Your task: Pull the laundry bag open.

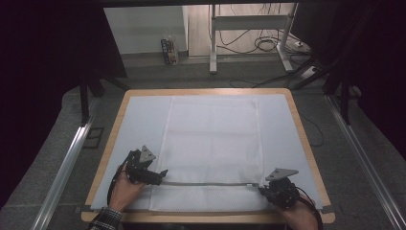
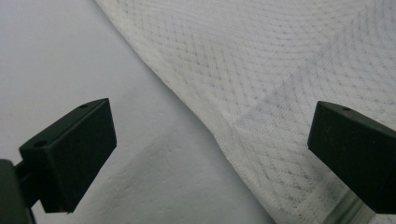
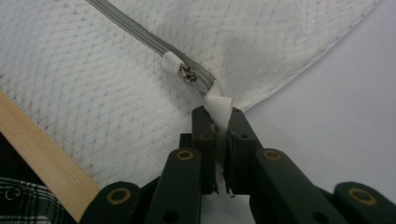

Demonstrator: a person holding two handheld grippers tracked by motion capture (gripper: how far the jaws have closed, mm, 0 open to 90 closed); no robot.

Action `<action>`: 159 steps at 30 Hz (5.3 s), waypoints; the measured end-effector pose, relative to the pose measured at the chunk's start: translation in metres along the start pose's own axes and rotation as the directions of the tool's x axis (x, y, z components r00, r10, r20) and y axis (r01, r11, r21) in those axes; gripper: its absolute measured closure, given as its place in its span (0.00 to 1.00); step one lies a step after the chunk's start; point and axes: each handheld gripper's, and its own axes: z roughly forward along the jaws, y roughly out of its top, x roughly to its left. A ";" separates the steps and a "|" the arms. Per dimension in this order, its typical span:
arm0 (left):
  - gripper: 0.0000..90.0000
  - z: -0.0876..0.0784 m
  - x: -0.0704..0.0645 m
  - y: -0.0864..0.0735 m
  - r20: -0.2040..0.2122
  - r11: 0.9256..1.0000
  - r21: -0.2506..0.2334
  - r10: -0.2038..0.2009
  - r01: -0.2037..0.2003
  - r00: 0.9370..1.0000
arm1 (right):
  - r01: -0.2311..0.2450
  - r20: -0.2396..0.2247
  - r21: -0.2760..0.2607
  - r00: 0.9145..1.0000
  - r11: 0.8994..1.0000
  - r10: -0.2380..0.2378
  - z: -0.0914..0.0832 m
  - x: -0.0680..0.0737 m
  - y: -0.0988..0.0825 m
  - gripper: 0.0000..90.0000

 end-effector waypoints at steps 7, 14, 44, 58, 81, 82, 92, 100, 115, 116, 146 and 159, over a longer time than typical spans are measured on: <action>0.02 -0.005 -0.008 0.008 0.069 0.999 -0.037 -0.007 0.009 0.998 | 0.013 -0.011 -0.043 1.000 0.999 -0.013 -0.006 -0.001 0.001 0.94; 0.04 -0.006 -0.031 0.024 0.177 0.995 -0.100 0.045 -0.028 0.983 | 0.034 -0.017 -0.108 0.999 0.994 -0.036 -0.012 -0.002 0.003 0.93; 0.10 0.030 -0.108 0.087 0.450 0.979 -0.174 0.176 -0.108 0.876 | 0.079 -0.010 -0.131 0.997 0.988 -0.081 -0.014 -0.001 0.005 0.92; 0.26 0.045 -0.147 0.114 0.553 0.956 -0.211 0.290 -0.205 0.781 | 0.114 0.025 -0.171 0.994 0.979 -0.111 -0.017 0.003 0.006 0.93; 0.43 0.069 -0.181 0.133 0.661 0.959 -0.152 0.278 -0.238 0.697 | 0.134 0.027 -0.184 0.991 0.974 -0.131 -0.018 0.005 0.007 0.93; 0.45 0.069 -0.182 0.134 0.661 0.960 -0.151 0.275 -0.235 0.698 | 0.134 0.027 -0.184 0.991 0.974 -0.132 -0.018 0.005 0.007 0.93; 0.60 0.066 -0.178 0.140 0.645 0.965 -0.151 0.261 -0.215 0.718 | 0.134 0.027 -0.189 0.991 0.973 -0.131 -0.018 0.005 0.007 0.92; 0.74 0.068 -0.175 0.140 0.654 0.975 -0.140 0.224 -0.176 0.723 | 0.136 0.028 -0.195 0.991 0.971 -0.134 -0.019 0.005 0.007 0.92; 0.79 0.062 -0.174 0.144 0.669 0.973 -0.161 0.229 -0.163 0.707 | 0.130 0.028 -0.190 0.991 0.973 -0.127 -0.018 0.004 0.007 0.92; 0.79 0.062 -0.175 0.144 0.670 0.973 -0.161 0.232 -0.167 0.705 | 0.132 0.031 -0.188 0.991 0.973 -0.129 -0.018 0.004 0.007 0.92; 0.96 0.069 -0.174 0.142 0.631 0.970 -0.107 0.237 -0.220 0.739 | 0.115 0.026 -0.175 0.993 0.978 -0.112 -0.019 0.003 0.006 0.94; 0.96 0.068 -0.166 0.135 0.641 0.978 -0.100 0.205 -0.184 0.740 | 0.107 0.019 -0.177 0.994 0.978 -0.106 -0.021 0.000 0.005 0.94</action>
